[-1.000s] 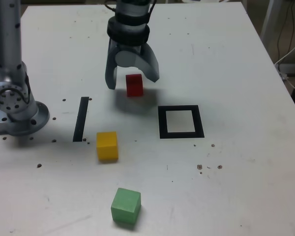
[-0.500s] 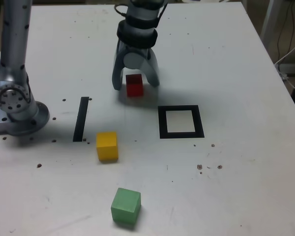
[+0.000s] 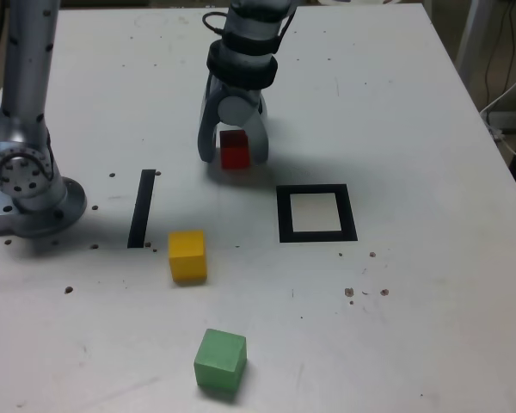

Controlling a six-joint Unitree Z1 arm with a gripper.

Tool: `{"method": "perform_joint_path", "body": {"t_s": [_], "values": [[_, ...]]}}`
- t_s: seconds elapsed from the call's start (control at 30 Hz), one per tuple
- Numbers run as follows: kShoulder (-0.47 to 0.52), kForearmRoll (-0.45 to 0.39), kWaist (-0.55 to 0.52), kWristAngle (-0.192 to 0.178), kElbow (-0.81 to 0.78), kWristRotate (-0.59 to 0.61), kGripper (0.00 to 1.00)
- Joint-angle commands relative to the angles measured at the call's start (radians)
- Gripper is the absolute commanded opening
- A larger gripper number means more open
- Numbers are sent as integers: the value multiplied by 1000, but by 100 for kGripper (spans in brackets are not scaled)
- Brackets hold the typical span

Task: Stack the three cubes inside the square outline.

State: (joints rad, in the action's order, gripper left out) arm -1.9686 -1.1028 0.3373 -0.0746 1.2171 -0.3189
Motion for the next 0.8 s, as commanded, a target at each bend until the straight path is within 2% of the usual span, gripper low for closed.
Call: {"method": "perform_joint_path", "body": {"t_s": [0.0,0.3,0.77], "values": [[-5,0,-1,3,-2,-2,24],[5,-16,-33,16,23,8,24],[-19,-106,-246,84,222,171,24]]}}
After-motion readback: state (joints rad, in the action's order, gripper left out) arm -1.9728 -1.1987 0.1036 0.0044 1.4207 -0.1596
